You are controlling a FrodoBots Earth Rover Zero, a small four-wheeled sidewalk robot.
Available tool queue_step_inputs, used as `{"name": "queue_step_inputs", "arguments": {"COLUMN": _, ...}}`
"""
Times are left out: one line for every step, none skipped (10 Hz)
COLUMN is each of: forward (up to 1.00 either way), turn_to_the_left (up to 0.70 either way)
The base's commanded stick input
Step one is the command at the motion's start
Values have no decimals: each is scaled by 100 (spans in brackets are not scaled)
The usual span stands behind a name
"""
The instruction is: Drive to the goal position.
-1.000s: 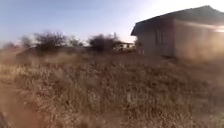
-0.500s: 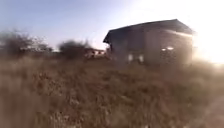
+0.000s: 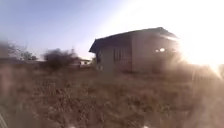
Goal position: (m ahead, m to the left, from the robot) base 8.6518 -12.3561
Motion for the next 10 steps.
{"name": "queue_step_inputs", "arguments": {"forward": -70, "turn_to_the_left": 35}}
{"name": "queue_step_inputs", "arguments": {"forward": -70, "turn_to_the_left": 35}}
{"name": "queue_step_inputs", "arguments": {"forward": -70, "turn_to_the_left": 35}}
{"name": "queue_step_inputs", "arguments": {"forward": -70, "turn_to_the_left": 35}}
{"name": "queue_step_inputs", "arguments": {"forward": -70, "turn_to_the_left": 35}}
{"name": "queue_step_inputs", "arguments": {"forward": -70, "turn_to_the_left": 35}}
{"name": "queue_step_inputs", "arguments": {"forward": -70, "turn_to_the_left": 35}}
{"name": "queue_step_inputs", "arguments": {"forward": -70, "turn_to_the_left": 35}}
{"name": "queue_step_inputs", "arguments": {"forward": -37, "turn_to_the_left": 45}}
{"name": "queue_step_inputs", "arguments": {"forward": 0, "turn_to_the_left": 51}}
